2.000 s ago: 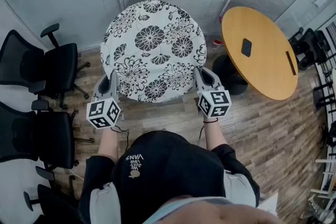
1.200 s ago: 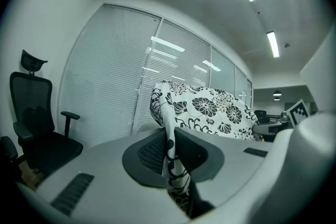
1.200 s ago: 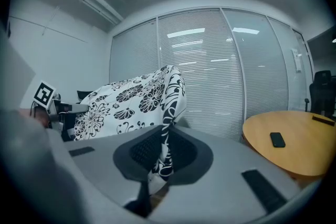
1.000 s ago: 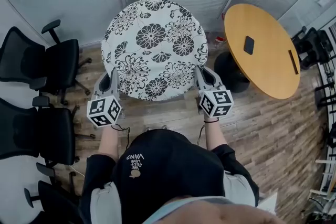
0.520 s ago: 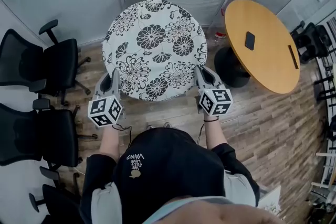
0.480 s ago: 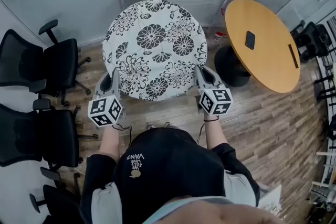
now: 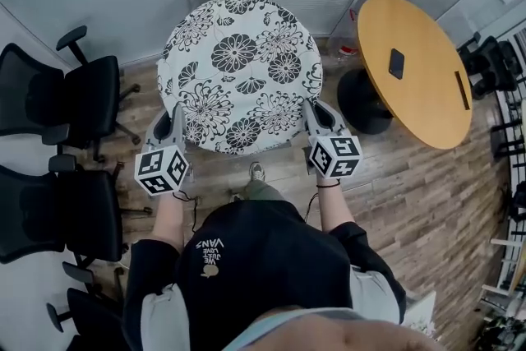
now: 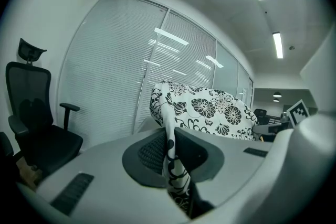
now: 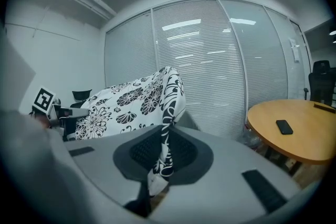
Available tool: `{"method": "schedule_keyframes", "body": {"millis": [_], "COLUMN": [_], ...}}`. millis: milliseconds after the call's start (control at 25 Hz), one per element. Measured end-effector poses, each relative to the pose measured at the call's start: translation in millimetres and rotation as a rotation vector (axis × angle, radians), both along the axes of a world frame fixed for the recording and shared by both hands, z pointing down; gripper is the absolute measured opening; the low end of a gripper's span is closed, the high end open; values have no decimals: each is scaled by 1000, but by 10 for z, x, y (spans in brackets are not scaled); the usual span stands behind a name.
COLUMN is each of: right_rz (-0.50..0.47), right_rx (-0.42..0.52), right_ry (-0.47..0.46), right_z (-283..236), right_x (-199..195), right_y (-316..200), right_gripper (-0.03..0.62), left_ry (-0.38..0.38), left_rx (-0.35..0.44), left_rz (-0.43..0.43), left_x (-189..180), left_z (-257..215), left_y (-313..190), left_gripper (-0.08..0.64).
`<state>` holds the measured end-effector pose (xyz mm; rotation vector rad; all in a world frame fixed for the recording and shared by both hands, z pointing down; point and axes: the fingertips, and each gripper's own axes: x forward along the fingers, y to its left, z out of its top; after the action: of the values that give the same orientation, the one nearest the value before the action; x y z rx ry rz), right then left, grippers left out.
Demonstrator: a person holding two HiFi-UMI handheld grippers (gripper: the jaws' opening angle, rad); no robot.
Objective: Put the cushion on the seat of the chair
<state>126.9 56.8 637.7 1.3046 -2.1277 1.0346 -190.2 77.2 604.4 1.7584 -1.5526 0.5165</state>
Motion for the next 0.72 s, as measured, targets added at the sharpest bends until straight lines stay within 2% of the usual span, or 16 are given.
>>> {"method": "schedule_keyframes", "body": {"millis": [360, 720], "right_rz": [-2, -15], "right_rx": [53, 47], "right_ry": [-6, 11], "right_z": [-97, -109], "right_x": [0, -1], "right_y": [15, -10], "right_gripper": [35, 35], "left_ry": [-3, 1], "left_rx": [51, 41], "left_rz": [-6, -20], "left_x": [36, 29], "left_z": [-98, -83], "left_y": [42, 57], "left_gripper": [44, 46]}}
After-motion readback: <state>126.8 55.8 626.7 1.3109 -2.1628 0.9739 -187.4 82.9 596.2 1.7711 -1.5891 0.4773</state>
